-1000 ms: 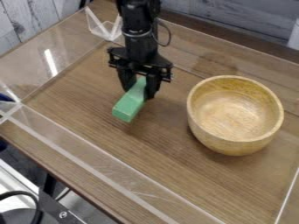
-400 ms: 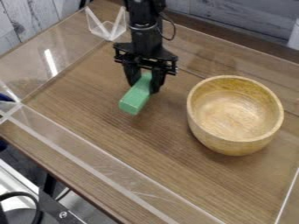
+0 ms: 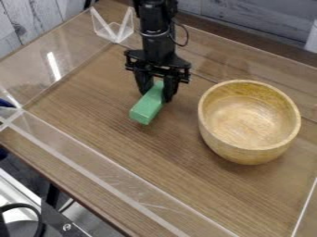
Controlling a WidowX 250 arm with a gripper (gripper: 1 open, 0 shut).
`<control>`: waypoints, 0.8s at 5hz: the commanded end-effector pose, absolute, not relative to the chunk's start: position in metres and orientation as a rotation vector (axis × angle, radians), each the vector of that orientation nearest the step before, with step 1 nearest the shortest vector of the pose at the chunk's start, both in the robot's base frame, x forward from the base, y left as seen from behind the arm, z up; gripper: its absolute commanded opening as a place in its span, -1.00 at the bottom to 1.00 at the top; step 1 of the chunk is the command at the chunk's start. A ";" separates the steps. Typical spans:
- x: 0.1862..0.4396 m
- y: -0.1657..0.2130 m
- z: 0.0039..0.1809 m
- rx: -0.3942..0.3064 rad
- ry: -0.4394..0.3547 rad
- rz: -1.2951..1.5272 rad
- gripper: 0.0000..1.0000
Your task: Remove the green block from inside the brown bowl and put it on the table
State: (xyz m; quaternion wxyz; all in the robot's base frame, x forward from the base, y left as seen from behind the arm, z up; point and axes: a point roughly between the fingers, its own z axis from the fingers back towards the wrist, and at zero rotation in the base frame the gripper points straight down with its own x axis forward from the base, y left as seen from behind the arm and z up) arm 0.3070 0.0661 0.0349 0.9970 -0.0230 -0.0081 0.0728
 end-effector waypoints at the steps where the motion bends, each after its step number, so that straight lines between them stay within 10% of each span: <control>1: 0.314 0.070 0.047 -0.048 -0.045 0.122 -1.00; 4: 0.325 0.072 0.028 -0.107 -0.023 0.087 -1.00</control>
